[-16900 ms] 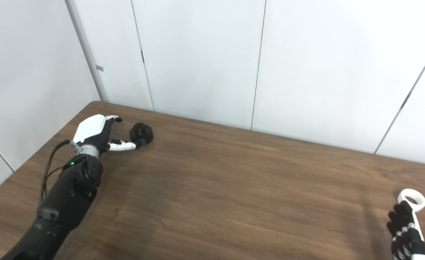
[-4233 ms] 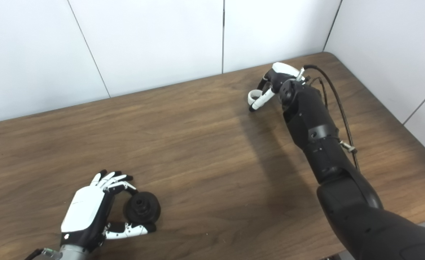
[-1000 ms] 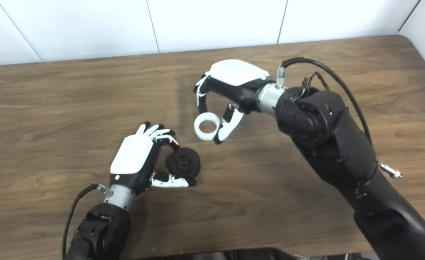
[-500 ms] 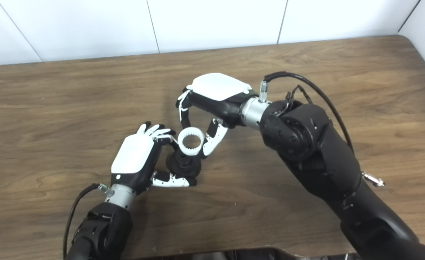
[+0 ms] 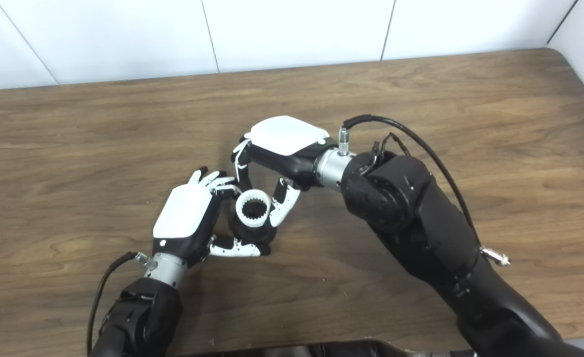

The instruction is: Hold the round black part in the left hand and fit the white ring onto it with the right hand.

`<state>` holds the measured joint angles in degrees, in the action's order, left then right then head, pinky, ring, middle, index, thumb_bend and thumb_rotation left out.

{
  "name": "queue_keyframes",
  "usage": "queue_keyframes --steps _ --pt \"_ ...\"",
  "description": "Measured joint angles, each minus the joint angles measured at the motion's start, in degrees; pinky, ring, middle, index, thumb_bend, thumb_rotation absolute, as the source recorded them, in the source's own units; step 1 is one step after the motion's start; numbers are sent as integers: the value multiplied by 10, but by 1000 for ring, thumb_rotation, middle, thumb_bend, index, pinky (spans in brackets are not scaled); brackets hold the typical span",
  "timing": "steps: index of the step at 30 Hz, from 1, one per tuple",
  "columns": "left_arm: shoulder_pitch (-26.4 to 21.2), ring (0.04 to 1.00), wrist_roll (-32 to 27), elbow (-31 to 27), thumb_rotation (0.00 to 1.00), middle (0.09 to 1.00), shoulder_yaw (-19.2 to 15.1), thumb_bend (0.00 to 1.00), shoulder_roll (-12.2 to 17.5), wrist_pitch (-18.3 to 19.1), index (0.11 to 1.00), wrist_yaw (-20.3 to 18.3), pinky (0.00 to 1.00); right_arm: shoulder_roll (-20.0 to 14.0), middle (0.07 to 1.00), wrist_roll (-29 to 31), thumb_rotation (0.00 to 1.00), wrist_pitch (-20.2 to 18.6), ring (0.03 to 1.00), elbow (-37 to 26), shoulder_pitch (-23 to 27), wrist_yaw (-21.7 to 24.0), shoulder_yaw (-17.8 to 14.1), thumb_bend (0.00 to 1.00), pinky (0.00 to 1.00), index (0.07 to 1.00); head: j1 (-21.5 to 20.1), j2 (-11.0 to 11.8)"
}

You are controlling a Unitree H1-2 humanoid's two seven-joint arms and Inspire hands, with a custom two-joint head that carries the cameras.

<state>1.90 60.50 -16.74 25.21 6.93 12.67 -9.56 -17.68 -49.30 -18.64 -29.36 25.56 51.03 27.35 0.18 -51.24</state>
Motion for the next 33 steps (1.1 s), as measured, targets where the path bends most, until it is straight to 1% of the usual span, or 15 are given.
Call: queue_keyframes --steps 3,11,17,24,33 --pt "0 907 0 0 50 818 0 521 0 0 485 0 999 3 840 -3 138 8 930 5 -7 -4 -1 525 1000 484 -1 0" --pt "0 904 1 0 51 816 1 522 0 1 486 -1 994 5 842 -12 137 12 930 18 -15 -7 -4 525 1000 484 -1 -1" --pt "0 904 1 0 51 817 1 521 0 0 486 0 989 6 843 -12 137 12 930 22 -23 -20 -6 525 1000 484 -1 -1" --pt "0 906 1 -1 51 818 1 522 0 1 486 -1 994 7 846 -13 137 13 933 37 -23 -23 -8 525 1000 484 -3 -2" --pt "0 905 3 -1 51 818 1 522 0 1 486 -2 994 15 845 -14 138 13 932 37 -23 -24 -8 525 1000 483 -3 -1"
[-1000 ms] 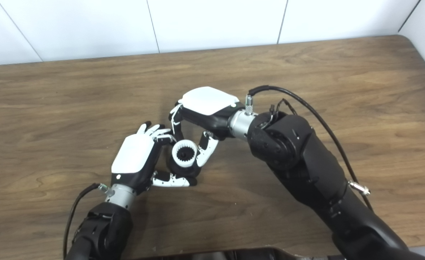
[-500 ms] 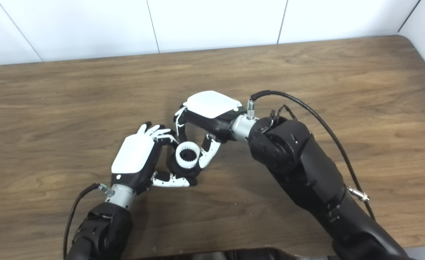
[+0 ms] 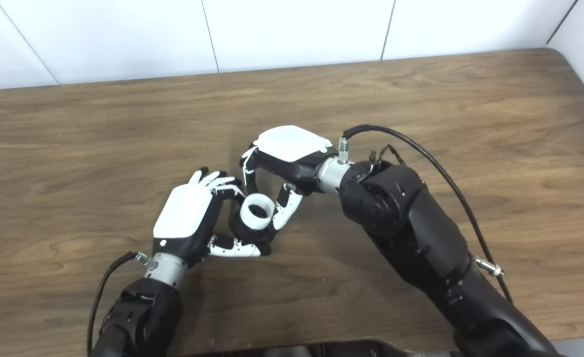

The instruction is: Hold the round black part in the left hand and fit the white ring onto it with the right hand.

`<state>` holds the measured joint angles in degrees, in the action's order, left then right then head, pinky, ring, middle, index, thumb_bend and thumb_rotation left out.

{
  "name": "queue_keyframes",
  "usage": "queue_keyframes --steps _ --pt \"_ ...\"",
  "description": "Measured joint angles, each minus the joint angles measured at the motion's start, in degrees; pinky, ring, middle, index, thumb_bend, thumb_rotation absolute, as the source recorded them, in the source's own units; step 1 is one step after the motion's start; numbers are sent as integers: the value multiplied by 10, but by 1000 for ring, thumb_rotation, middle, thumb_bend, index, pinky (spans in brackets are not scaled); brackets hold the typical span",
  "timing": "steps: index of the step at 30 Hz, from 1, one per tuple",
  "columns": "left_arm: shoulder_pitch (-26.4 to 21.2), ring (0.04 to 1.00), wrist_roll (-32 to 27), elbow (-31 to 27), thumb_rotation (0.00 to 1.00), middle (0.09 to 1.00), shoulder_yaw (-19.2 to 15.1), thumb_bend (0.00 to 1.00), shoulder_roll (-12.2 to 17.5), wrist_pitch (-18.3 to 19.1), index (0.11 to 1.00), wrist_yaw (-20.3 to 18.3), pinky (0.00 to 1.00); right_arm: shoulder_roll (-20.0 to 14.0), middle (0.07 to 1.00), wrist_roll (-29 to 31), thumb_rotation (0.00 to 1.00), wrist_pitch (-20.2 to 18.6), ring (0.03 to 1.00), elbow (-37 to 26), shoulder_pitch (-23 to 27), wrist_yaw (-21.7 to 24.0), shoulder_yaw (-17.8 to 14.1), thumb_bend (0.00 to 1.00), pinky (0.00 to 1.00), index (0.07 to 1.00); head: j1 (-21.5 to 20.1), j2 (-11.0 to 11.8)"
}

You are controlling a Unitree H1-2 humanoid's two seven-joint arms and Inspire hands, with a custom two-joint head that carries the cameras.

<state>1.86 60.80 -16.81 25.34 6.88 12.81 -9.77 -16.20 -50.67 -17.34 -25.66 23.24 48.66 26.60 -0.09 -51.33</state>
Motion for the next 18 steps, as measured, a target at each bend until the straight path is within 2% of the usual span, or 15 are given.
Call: queue_keyframes --steps 18 --pt "-1 910 7 0 51 822 1 522 -6 1 486 -2 1000 3 838 5 138 1 933 -1 3 4 0 525 1000 483 0 1"
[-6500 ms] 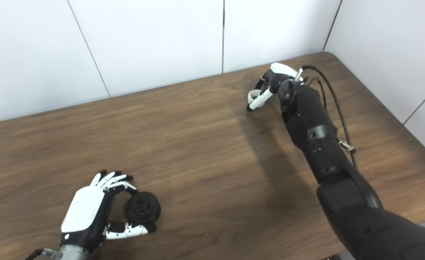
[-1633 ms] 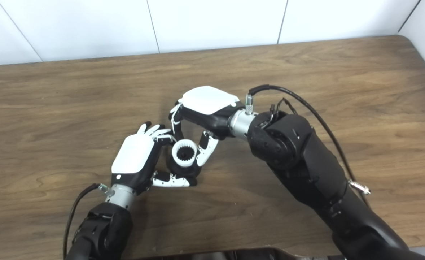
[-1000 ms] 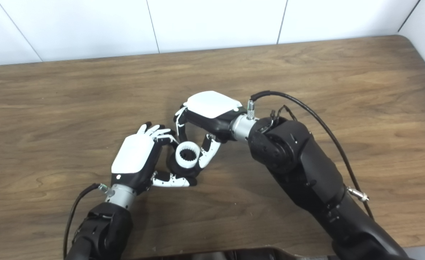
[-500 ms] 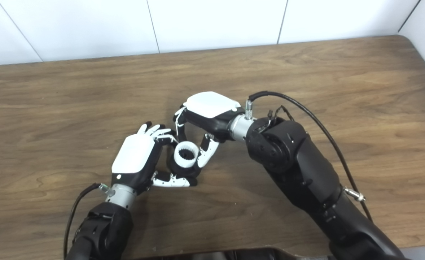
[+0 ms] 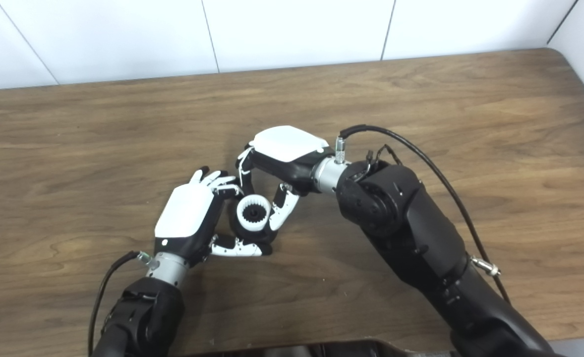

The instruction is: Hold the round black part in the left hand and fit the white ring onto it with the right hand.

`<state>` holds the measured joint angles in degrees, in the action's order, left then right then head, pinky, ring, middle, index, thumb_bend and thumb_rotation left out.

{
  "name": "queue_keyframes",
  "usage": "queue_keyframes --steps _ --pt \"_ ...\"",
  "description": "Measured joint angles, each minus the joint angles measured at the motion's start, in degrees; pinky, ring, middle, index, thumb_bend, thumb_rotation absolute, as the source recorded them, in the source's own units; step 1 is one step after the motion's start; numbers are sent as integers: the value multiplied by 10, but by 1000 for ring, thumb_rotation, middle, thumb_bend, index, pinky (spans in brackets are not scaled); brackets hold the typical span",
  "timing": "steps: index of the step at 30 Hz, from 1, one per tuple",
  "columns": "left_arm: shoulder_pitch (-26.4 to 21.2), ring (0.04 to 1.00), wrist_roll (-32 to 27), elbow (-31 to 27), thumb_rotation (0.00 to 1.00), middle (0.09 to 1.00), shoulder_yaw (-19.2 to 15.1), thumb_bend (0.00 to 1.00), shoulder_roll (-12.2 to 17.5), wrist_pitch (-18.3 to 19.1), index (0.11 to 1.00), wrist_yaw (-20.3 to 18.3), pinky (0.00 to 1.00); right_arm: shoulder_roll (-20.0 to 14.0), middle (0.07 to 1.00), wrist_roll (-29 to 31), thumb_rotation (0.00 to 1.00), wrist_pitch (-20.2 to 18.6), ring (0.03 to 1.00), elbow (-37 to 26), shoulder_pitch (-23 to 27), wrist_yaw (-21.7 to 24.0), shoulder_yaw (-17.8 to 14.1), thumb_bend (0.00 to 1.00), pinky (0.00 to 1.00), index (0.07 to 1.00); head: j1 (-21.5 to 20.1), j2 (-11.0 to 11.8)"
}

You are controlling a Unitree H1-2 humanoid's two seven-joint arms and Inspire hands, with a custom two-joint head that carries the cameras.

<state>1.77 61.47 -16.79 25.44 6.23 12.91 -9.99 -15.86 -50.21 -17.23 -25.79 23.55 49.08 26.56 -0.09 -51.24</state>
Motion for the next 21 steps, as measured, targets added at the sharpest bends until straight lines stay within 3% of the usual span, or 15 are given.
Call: queue_keyframes --steps 21 --pt "-1 906 3 0 52 820 0 522 -2 2 486 -2 992 -3 845 9 136 -4 942 3 4 3 -6 524 1000 484 -1 0"
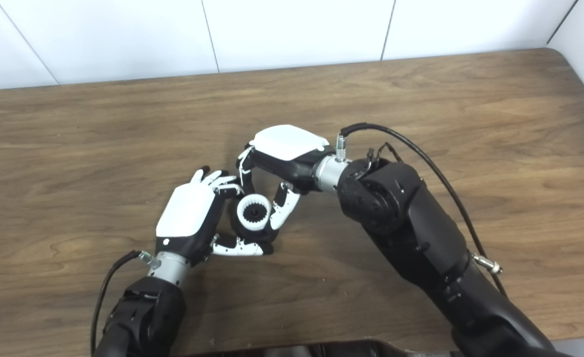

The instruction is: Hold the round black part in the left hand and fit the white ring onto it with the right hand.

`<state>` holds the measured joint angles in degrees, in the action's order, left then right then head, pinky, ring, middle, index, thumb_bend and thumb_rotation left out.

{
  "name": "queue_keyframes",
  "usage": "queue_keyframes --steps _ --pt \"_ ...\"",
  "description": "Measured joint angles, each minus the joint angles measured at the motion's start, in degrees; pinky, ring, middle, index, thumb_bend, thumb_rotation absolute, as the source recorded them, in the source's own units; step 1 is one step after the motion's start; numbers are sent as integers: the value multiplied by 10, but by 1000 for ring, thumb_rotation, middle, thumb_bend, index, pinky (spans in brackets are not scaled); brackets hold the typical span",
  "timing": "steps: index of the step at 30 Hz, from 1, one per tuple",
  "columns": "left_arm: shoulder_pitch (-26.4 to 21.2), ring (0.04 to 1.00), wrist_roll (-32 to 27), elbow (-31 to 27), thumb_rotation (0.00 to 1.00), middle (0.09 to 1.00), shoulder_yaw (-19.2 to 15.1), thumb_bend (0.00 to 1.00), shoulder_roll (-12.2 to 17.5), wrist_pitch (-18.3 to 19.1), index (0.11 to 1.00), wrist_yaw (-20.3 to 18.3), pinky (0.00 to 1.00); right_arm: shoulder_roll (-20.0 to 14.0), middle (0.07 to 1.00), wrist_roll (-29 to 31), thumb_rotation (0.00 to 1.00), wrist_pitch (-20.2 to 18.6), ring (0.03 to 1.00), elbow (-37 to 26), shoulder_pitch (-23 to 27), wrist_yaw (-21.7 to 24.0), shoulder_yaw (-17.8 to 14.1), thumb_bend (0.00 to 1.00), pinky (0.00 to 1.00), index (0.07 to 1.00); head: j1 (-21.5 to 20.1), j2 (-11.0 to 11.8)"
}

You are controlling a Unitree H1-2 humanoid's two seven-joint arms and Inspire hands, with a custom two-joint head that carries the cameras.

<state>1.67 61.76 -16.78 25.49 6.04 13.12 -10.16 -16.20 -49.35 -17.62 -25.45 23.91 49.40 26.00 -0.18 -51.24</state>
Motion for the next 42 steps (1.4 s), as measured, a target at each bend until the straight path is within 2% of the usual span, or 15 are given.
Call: queue_keyframes --steps 6,42 --pt "0 910 0 0 52 821 0 522 0 0 486 0 995 0 839 8 137 -4 937 3 1 2 -7 524 1000 483 -2 -1" --pt "0 906 0 0 51 819 1 522 -3 5 485 1 994 10 845 -9 135 -1 931 6 -4 0 0 524 1000 484 -3 -5"
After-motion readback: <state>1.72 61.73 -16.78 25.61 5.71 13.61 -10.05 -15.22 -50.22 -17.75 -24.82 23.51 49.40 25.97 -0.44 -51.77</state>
